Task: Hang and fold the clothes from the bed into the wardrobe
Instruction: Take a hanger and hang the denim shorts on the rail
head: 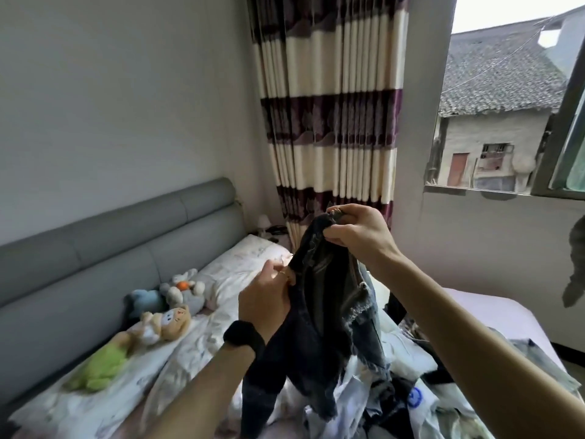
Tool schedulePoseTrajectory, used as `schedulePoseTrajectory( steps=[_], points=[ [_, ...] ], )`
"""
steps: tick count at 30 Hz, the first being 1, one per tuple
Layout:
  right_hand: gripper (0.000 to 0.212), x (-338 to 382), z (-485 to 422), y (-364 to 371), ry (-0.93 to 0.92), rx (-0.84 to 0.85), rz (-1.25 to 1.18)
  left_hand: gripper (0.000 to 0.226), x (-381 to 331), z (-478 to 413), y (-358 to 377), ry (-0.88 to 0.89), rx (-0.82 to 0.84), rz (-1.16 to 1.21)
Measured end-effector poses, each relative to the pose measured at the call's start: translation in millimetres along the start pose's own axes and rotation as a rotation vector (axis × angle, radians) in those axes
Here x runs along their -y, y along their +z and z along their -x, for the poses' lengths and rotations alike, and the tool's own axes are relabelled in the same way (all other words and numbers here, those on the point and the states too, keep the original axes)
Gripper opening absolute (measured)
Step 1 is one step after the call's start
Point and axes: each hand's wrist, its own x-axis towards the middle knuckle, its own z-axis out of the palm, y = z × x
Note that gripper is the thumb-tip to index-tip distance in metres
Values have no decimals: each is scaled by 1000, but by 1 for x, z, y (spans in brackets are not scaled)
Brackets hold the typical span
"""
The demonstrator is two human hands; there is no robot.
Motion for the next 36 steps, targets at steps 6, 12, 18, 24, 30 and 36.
schedulePoseTrajectory(
  steps=[6,12,18,24,30,36],
  points=[
    [35,2,6,16,-89,61,146,52,-13,24,21,-220,274,50],
    [29,-4,13,-8,-88,17,52,54,-24,48,33,-34,183,-19],
    [25,-25,29,-37,-105,-191,268,19,-16,39,37,162,60,-132],
    [26,-60,45,-58,-138,-274,666,10,25,0,-4,125,-2,-312],
    [53,-74,44,-21,-303,-135,1023,41,66,-32,-50,109,182,-514],
    [30,-62,29,19,-471,-84,1085,37,122,-15,-103,-111,321,-508]
  ],
)
